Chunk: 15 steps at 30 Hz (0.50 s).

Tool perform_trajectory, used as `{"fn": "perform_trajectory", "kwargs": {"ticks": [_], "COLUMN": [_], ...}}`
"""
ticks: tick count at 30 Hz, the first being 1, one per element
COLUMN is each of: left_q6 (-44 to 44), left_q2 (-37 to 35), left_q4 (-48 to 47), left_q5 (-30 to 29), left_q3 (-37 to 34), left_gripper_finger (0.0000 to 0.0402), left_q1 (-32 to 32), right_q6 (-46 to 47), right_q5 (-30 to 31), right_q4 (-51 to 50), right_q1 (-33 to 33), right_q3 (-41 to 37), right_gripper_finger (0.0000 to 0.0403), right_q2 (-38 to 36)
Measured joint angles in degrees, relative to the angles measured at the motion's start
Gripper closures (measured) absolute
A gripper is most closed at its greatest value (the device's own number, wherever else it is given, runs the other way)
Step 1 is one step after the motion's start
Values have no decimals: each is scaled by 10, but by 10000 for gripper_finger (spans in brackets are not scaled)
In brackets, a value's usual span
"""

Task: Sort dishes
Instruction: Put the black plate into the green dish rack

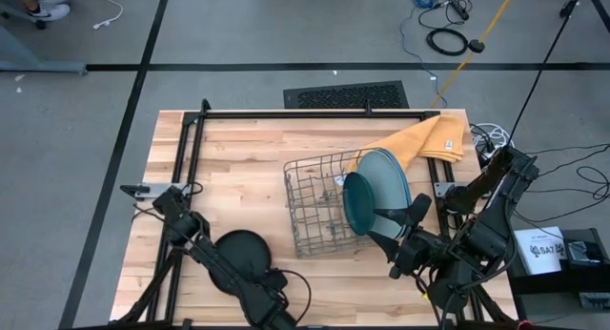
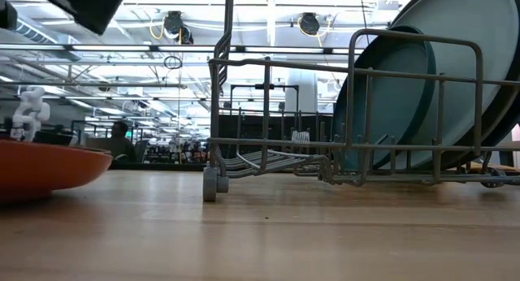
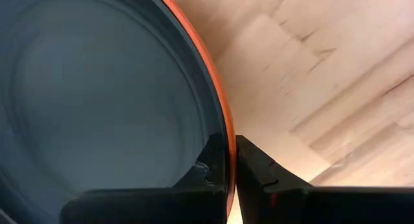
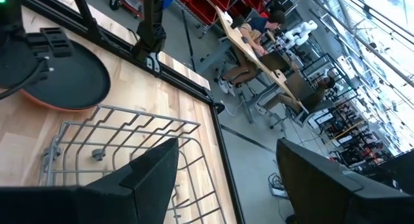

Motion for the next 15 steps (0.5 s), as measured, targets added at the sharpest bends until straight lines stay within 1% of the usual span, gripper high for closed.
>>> {"fn": "perform_trajectory", "kwargs": {"ticks": [5,7,9,13,15], "left_q6": [-3,-3,-2,8,16], "left_q2": [-1,0,0,0,0], "left_q4": [25,26,30,45,55], "left_q5": [-16,-24,-29,-27,-18], "left_q3": [0,0,0,0,2], "left_gripper_finger": [397,387,364,299,264], "left_q1": [1,1,0,0,0], "right_q6": [0,0,0,-3,-3], "right_q5": [0,0,0,0,0], "right_q4": [0,0,0,0,0], "right_q1": [0,0,0,0,0], "right_q3": [0,0,0,0,0], "right_gripper_finger": [149,149,149,149,149], "right_q2": [0,0,0,0,0]}}
